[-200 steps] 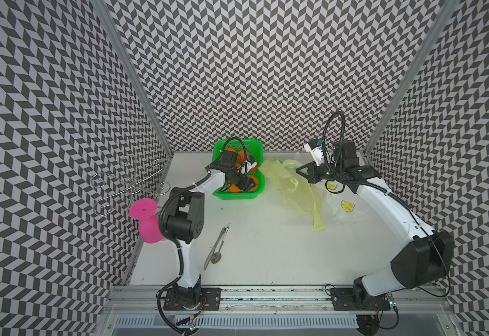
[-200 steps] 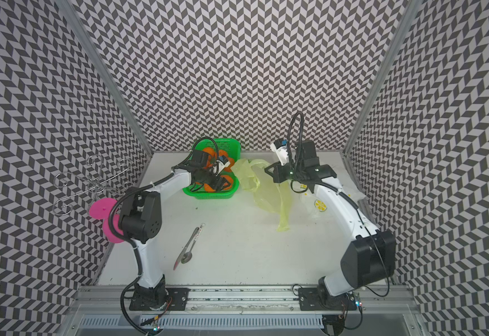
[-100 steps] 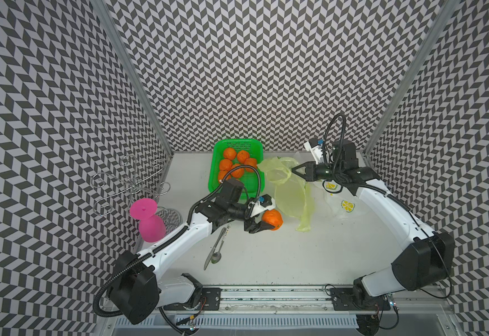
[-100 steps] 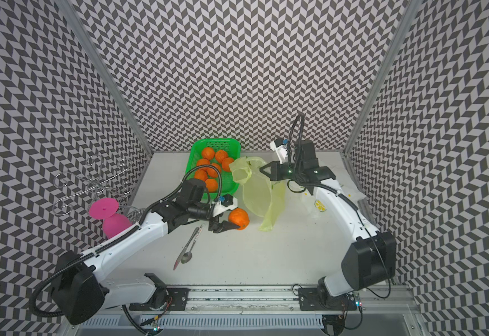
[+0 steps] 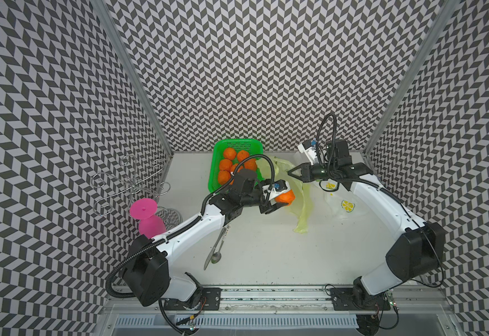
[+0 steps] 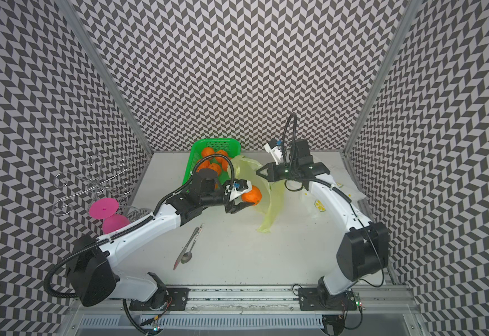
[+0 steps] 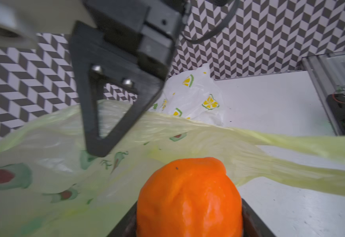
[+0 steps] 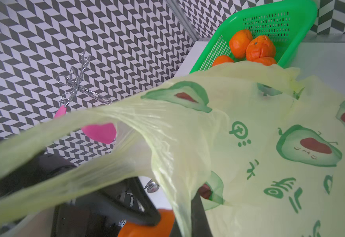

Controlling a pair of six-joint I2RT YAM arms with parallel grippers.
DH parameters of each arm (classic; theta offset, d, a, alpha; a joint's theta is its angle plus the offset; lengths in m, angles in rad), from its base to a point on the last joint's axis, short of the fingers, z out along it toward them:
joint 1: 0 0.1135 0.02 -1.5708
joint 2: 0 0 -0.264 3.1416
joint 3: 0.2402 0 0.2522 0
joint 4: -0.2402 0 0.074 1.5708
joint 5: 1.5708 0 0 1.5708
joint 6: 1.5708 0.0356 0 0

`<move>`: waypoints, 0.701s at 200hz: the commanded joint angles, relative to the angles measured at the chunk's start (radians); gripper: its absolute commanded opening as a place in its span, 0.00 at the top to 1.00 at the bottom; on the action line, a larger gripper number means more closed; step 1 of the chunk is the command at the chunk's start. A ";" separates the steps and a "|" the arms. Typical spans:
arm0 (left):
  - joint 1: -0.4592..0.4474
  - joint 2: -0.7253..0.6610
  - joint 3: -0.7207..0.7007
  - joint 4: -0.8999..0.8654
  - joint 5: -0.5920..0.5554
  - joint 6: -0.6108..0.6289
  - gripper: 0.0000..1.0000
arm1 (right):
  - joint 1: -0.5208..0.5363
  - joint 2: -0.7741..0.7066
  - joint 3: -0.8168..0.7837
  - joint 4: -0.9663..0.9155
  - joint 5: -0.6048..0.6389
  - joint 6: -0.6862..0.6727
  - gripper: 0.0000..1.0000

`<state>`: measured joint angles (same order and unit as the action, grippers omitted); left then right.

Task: Place the oranges into plastic bags & tie knots
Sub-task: Place the orange in the plastic bag.

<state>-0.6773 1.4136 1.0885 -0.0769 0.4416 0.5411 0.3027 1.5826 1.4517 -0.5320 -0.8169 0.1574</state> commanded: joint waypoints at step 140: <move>-0.016 0.097 -0.095 0.167 -0.155 0.141 0.33 | -0.050 -0.112 -0.187 0.190 -0.162 0.103 1.00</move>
<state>-0.6914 1.5066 0.9615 0.0925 0.2211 0.6838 0.2687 1.5166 1.2800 -0.3740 -1.0225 0.2920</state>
